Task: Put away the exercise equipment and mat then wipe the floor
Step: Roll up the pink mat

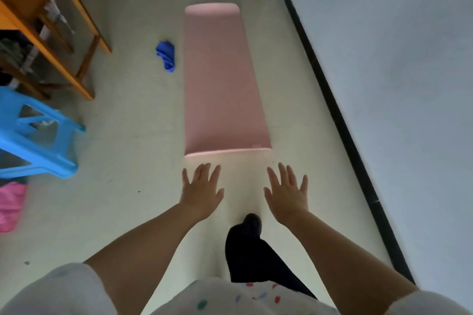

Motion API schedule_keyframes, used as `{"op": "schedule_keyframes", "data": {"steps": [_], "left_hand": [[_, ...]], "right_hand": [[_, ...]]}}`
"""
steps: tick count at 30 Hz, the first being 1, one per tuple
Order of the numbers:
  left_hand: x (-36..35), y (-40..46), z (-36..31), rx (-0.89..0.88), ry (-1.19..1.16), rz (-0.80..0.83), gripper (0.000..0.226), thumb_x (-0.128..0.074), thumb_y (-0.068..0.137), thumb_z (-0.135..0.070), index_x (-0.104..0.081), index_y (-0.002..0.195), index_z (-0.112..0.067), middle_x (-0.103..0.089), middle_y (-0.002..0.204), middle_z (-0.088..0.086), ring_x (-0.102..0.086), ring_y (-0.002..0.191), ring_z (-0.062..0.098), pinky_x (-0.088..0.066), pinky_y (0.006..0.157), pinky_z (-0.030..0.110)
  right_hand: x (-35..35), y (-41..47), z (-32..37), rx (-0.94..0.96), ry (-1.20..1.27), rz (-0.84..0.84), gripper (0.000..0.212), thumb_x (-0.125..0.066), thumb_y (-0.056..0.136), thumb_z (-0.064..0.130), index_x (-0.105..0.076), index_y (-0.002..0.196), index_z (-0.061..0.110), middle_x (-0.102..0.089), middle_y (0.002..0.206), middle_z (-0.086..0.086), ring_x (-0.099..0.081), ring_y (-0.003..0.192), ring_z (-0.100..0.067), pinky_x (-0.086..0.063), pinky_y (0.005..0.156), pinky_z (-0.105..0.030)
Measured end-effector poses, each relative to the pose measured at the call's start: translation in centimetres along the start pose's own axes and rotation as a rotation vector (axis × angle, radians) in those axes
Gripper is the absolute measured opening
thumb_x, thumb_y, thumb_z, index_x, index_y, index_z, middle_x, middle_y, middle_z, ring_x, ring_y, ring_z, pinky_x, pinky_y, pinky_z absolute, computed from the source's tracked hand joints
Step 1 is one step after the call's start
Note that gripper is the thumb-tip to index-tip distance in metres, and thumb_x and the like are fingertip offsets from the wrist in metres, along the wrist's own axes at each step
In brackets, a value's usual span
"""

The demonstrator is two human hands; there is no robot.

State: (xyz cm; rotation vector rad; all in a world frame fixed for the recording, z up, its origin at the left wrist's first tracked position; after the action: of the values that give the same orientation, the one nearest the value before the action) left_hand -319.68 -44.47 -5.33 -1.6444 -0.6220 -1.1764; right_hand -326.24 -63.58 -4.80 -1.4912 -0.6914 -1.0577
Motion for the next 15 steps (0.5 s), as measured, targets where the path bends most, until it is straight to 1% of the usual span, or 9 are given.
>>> {"op": "schedule_keyframes", "data": {"steps": [5,8,10,12,15], "left_hand": [[4.2,7.5,0.9,0.093,-0.035,-0.031,0.063,-0.024,0.100,-0.045,0.001,0.152,-0.019,-0.006,0.157,0.006,-0.004,0.146,0.021,-0.003,0.116,0.055],[5.8,10.7,1.2,0.136,-0.085,-0.014,0.064,-0.026,0.099,-0.044,0.000,0.152,-0.018,-0.008,0.156,0.007,-0.006,0.145,0.022,-0.003,0.116,0.055],[6.2,12.9,1.7,0.126,-0.101,0.002,0.064,-0.026,0.099,-0.044,0.000,0.152,-0.018,-0.009,0.156,0.007,-0.006,0.145,0.022,-0.002,0.116,0.055],[6.6,15.2,2.8,0.114,-0.061,0.018,0.064,-0.026,0.099,-0.044,0.000,0.152,-0.018,-0.009,0.156,0.006,-0.006,0.145,0.022,-0.002,0.116,0.056],[7.4,19.5,5.6,0.095,-0.028,0.060,0.065,-0.025,0.099,-0.045,0.002,0.152,-0.018,-0.005,0.157,0.006,-0.003,0.146,0.022,-0.002,0.115,0.056]], "right_hand": [[5.6,9.0,-0.6,0.130,-0.066,-0.019,0.057,-0.017,0.101,0.042,0.004,0.152,0.024,0.010,0.160,-0.005,0.010,0.147,-0.024,0.003,0.115,-0.057],[7.7,13.7,-1.0,0.141,-0.099,-0.006,0.057,-0.017,0.101,0.041,0.002,0.152,0.024,0.007,0.160,-0.005,0.008,0.147,-0.024,0.003,0.115,-0.056],[8.3,16.5,-0.8,0.153,-0.104,0.016,0.056,-0.017,0.101,0.041,0.000,0.152,0.025,0.006,0.160,-0.005,0.008,0.147,-0.024,0.003,0.114,-0.057],[8.9,19.3,-0.1,0.167,-0.128,0.036,0.056,-0.018,0.101,0.041,0.000,0.152,0.025,0.007,0.160,-0.005,0.008,0.147,-0.024,0.003,0.114,-0.058],[10.2,23.4,1.5,0.177,-0.112,0.056,0.056,-0.016,0.101,0.040,0.002,0.152,0.024,0.010,0.160,-0.005,0.009,0.147,-0.023,0.004,0.114,-0.057]]}}
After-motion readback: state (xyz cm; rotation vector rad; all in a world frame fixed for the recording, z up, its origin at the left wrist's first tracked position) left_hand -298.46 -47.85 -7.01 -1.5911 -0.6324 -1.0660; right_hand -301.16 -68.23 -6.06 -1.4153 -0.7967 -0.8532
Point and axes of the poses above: each hand's wrist, its own y-axis towards the middle knuckle, its own x-axis out of the back of the hand, z = x × y, the point moved 6 cm from there along y, towards the middle knuckle
